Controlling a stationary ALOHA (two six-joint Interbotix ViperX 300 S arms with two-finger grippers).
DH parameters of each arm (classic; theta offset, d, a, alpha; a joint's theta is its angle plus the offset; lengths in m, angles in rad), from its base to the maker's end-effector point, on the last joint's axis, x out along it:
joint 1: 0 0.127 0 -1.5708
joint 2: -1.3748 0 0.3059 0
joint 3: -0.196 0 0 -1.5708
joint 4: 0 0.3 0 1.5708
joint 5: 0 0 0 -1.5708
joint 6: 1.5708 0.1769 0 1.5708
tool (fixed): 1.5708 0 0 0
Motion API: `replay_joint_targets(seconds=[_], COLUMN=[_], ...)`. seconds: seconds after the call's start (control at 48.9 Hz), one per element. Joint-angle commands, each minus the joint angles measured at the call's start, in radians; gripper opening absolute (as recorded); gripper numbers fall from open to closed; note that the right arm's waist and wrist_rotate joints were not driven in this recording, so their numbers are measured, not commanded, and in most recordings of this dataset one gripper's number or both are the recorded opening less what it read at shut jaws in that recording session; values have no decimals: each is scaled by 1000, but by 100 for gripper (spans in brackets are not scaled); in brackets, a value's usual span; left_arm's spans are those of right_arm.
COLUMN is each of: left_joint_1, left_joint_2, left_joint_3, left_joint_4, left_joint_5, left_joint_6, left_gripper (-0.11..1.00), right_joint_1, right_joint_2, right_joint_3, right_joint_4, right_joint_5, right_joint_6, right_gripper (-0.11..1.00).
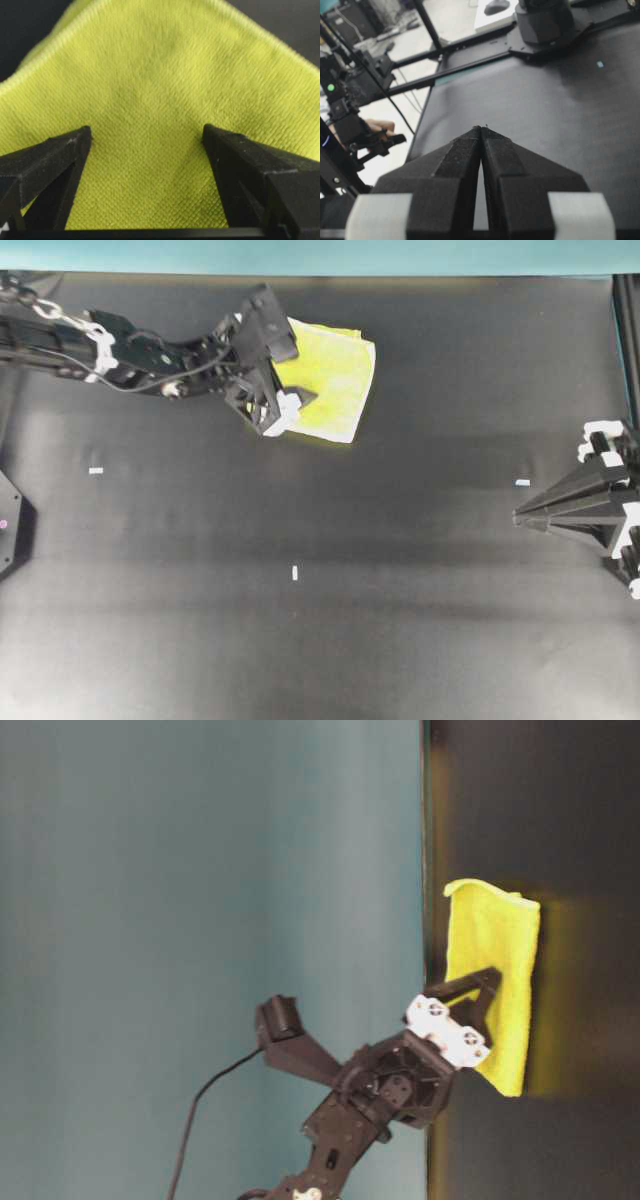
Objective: Push a yellow cloth with the left arm to wipe the desk.
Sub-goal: 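Push the yellow cloth with the left gripper down toward the near-left table area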
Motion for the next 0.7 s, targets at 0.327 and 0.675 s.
replay_joint_targets(seconds=[0.327,0.675], left_joint_1=[-31,-166], left_joint_2=[-21,-144], left_joint_3=[78,284], left_joint_4=[3,3], left_joint_5=[-25,-192], left_joint_6=[-35,-107], left_gripper=[87,87], right_joint_1=[0,0], right_joint_2=[8,8], right_joint_3=[-2,3], right_joint_4=[0,8], right_joint_5=[-5,-5], right_joint_6=[-2,0], right_gripper=[0,0])
